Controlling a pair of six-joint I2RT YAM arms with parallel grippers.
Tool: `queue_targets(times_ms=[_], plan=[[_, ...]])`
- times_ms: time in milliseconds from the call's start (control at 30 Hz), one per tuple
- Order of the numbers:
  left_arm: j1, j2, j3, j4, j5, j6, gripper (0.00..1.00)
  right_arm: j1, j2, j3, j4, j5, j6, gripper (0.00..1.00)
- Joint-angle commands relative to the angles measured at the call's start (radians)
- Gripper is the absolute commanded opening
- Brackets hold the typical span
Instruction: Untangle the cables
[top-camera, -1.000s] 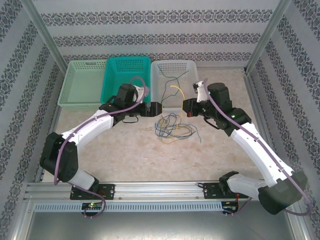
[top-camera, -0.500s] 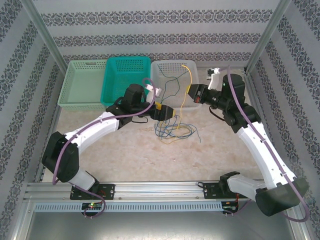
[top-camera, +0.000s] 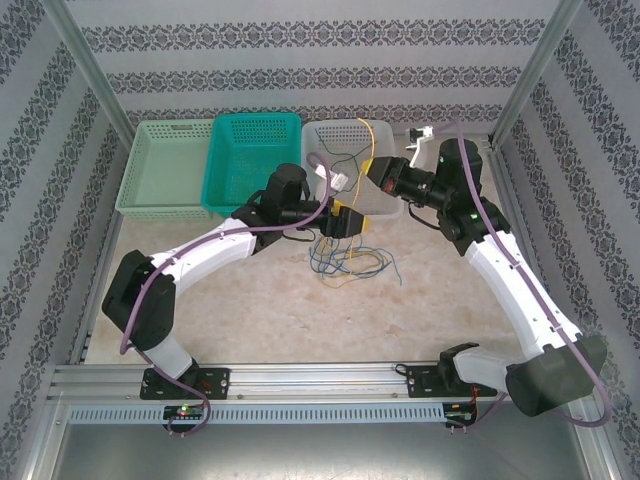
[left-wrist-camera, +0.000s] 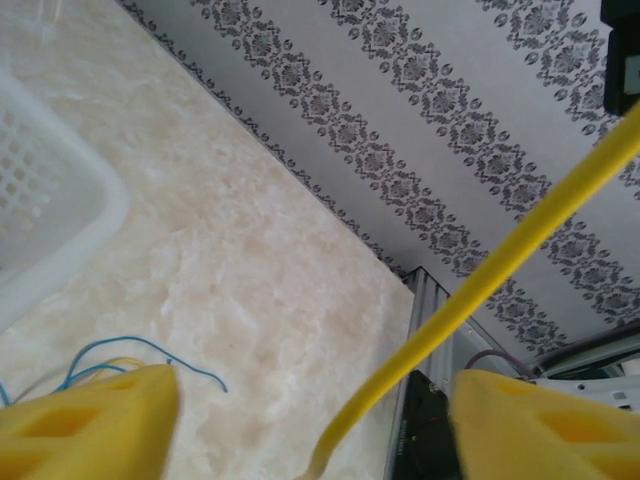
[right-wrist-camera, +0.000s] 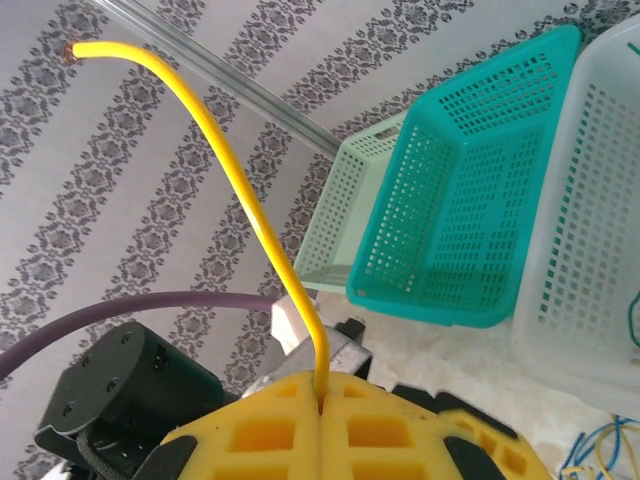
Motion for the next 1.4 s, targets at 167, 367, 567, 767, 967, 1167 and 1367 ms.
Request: queue_targets(times_ms=[167, 367, 567, 767, 967, 1167, 1367], plan=[[-0.020, -0.009, 0.062, 0.058, -0.003, -0.002, 0.03, -0.043, -0.008, 0.038, 0.084, -0.013, 0.079, 0.00], [-0.010, -0.073, 0.141, -0.088, -0.066, 0.025, 0.00, -0.050, -0.012, 0.026, -0.086, 0.114, -0.042, 0.40], [0.033, -0.172, 0.175, -0.161, -0.133, -0.016, 0.00, -0.049, -0.002, -0.048, -0.145, 0.162, -0.115, 0.78], [0.099, -0.259, 0.227, -0.313, -0.202, 0.015, 0.00, -0.049, 0.022, -0.091, -0.167, 0.179, -0.146, 0.78], [0.264, -0.260, 0.310, -0.514, -0.223, 0.070, 0.00, -0.048, 0.061, -0.100, -0.157, 0.150, -0.153, 0.78], [0.419, -0.041, 0.470, -0.659, -0.152, 0.125, 0.00, -0.043, 0.096, -0.100, -0.158, 0.125, -0.162, 0.77], [0.502, 0.288, 0.769, -0.804, -0.065, 0.163, 0.00, -0.033, 0.105, -0.126, -0.218, 0.170, -0.220, 0.75]])
